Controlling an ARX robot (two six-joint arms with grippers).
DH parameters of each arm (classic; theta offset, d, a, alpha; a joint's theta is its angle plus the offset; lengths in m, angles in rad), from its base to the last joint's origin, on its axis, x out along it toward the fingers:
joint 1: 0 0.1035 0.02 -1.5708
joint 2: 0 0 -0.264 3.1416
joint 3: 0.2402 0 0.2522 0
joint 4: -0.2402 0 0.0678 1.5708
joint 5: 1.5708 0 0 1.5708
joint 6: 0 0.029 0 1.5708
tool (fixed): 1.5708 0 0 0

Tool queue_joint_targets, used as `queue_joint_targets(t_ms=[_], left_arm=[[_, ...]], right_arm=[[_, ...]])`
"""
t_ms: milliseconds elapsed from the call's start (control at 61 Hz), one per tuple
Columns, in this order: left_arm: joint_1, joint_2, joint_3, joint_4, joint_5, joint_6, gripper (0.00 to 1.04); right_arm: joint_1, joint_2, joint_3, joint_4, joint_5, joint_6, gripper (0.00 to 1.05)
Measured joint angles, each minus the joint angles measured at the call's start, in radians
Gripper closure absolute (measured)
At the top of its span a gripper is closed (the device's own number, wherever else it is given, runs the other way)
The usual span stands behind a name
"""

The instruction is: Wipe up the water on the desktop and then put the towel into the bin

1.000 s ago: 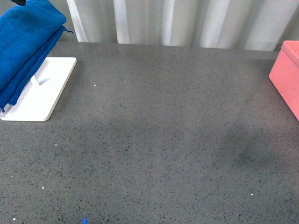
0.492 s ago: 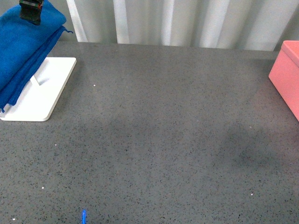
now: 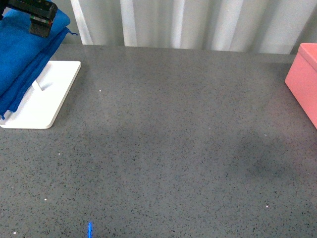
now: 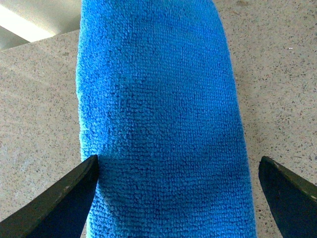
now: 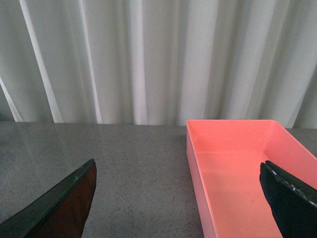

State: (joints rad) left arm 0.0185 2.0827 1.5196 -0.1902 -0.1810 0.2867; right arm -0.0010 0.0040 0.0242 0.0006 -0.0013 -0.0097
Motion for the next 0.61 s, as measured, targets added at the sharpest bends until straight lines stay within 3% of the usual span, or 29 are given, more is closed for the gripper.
queue_joint_targets(t_ms=[295, 443, 607], left_arm=[[0.005, 0.010, -0.031, 0.029, -0.003, 0.013, 0.07], [0.007, 0.010, -0.037, 0.037, -0.006, 0.023, 0.38], [0.014, 0.010, -0.042, 0.055, -0.010, 0.023, 0.64]], right_arm=[[0.000, 0.000, 0.000, 0.000, 0.000, 0.000, 0.07], [0.000, 0.000, 0.000, 0.000, 0.000, 0.000, 0.07], [0.000, 0.000, 0.000, 0.000, 0.000, 0.000, 0.07]])
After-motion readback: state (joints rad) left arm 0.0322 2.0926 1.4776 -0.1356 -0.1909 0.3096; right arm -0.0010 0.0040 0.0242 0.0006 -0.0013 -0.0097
